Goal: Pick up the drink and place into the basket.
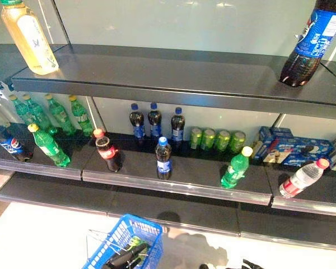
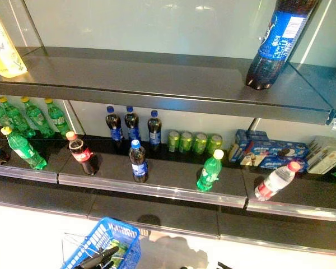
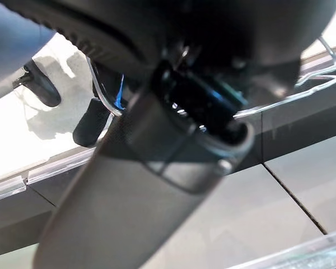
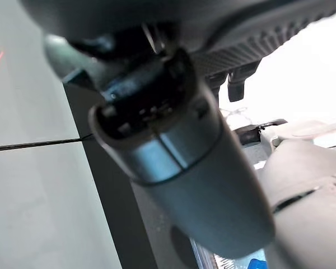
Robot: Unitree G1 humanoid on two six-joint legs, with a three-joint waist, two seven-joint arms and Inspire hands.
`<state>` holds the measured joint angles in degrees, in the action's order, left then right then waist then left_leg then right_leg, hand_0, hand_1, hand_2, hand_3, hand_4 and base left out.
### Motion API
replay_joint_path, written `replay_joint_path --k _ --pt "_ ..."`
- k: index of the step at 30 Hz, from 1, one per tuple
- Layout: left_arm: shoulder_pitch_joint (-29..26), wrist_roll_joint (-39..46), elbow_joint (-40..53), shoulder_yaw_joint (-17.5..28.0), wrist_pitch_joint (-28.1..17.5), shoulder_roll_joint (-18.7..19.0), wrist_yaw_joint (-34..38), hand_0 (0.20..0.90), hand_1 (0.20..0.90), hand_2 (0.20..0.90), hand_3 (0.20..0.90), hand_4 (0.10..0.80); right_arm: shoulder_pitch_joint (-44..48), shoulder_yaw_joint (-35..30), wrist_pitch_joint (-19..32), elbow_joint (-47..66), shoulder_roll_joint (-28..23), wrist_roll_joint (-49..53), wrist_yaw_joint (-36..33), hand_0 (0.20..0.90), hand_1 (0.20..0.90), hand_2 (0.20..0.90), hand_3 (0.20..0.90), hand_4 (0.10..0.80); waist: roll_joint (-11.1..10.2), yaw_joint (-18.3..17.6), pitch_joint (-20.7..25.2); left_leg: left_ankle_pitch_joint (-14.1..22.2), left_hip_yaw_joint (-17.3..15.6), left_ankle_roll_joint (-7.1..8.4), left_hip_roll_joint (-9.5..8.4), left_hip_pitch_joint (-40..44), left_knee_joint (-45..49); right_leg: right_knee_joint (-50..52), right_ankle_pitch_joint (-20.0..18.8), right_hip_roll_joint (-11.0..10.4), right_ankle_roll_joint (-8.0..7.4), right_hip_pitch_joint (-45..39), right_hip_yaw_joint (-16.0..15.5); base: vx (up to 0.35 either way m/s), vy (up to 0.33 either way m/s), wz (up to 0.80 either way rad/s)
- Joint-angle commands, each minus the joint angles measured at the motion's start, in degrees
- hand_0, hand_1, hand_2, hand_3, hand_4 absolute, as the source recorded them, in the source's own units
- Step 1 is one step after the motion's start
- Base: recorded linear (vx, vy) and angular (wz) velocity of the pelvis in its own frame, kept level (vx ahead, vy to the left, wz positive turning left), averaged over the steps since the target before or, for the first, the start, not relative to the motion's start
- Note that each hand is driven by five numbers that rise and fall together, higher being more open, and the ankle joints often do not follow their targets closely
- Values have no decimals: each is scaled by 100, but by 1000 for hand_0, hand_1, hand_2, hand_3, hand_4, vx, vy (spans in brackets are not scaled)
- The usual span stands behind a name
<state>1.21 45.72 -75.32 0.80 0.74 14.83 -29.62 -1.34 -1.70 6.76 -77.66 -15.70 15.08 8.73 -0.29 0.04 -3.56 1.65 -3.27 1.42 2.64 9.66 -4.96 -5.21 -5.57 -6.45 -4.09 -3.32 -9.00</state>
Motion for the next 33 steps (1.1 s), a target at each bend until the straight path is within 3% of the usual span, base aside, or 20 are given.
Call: replay_joint_path --k 1,7,15,17,22,26,33 --pt "-434 103 130 126 -289 5 -531 300 300 300 200 100 276 -26 104 -307 -131 -77 67 900 900 900 900 800 88 81 -110 -242 -327 106 92 -412 -4 221 236 -250 -178 -198 -242 -63 24 -2" --pt "-521 153 133 29 -307 -77 -460 300 300 300 200 100 345 -2 106 -305 -153 1 -26 900 900 900 900 800 131 84 -293 -328 -274 135 114 -743 -4 80 71 -266 -203 100 -226 -49 -3 1" --pt "-1139 641 257 -255 -484 -101 -413 300 300 300 200 100 970 174 92 -144 -326 346 -36 900 900 900 900 800 208 33 -1008 -600 -221 109 112 -1479 24 469 42 -231 -127 1031 -95 -184 -2 -1" --pt "-1388 920 390 -384 -607 -79 -338 300 300 300 200 100 1183 320 247 -15 -334 586 -15 900 900 900 900 800 186 13 -1451 -608 -64 99 80 -2116 730 1252 212 -204 -13 1658 13 -280 -15 -10" --pt "-1508 1059 590 -477 -569 22 -224 300 300 300 200 100 1290 409 656 332 -374 1093 58 900 900 900 900 800 100 20 -1710 -249 143 69 -41 -2973 1937 2269 598 -261 101 2391 44 -122 -19 -5" --pt "-1425 1152 812 -560 -556 50 -134 300 300 300 200 100 1359 523 1224 923 -314 1385 211 900 900 900 900 800 29 91 -1798 38 271 -7 -85 -3431 2625 2936 863 -281 178 2807 90 -61 -18 0" --pt "-1240 1338 1203 -758 -556 82 2 300 300 300 200 100 1295 1060 1542 3170 -122 1237 -70 900 900 900 900 800 -49 147 -1819 31 365 -56 -121 -3605 2697 3123 898 -222 155 3033 158 -55 -21 7"
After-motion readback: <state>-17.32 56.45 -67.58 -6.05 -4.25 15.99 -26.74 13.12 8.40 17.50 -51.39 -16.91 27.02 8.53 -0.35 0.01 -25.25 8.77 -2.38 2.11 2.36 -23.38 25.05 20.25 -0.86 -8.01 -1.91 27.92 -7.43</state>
